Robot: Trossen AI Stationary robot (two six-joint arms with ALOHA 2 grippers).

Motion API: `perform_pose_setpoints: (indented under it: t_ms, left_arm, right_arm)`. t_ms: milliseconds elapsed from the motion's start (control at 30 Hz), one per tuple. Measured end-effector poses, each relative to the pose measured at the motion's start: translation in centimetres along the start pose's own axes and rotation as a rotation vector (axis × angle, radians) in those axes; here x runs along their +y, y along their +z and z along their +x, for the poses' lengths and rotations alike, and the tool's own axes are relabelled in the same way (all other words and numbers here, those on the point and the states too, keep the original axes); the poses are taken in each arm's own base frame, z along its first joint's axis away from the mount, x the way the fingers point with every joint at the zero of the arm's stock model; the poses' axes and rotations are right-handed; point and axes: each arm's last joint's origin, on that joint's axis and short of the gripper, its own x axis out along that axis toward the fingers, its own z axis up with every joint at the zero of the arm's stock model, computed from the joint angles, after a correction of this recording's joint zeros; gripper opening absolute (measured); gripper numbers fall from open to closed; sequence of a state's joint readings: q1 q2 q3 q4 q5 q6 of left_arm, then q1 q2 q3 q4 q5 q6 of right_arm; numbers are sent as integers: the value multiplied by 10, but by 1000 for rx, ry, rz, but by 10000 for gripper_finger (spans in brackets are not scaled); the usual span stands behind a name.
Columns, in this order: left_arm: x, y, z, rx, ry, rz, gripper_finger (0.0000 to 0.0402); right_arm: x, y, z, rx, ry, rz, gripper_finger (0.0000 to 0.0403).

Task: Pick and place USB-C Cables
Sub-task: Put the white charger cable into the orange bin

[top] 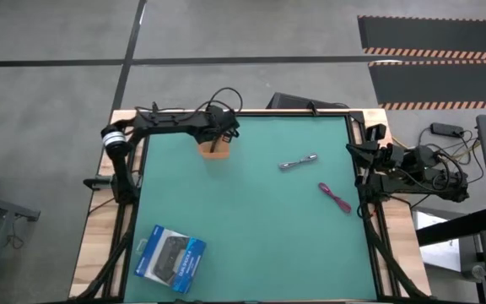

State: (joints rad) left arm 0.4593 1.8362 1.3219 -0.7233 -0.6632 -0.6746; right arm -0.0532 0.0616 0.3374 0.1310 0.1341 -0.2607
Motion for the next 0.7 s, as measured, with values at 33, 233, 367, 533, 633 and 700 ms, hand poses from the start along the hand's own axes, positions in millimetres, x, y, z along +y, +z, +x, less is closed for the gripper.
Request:
perform_pose_setpoints:
  t_ms: [33, 233, 367, 533, 633, 700]
  left_arm:
    - [-1, 0, 1, 1, 0, 1, 31]
    - [-2, -3, 5, 12, 8, 11, 31]
    - [-2, -3, 6, 12, 11, 9, 31]
    - [-5, -6, 13, 24, 22, 17, 31]
    - [-7, -8, 17, 32, 28, 23, 31]
    - [-7, -9, 18, 36, 31, 27, 32]
  right_arm:
    - [0, 0, 0, 0, 0, 0, 9]
    - [0, 0, 0, 0, 1, 0, 9]
    - [0, 0, 0, 0, 0, 0, 9]
    - [0, 0, 0, 0, 1, 0, 9]
    - [0, 0, 0, 0, 1, 0, 9]
    - [0, 0, 0, 1, 1, 0, 9]
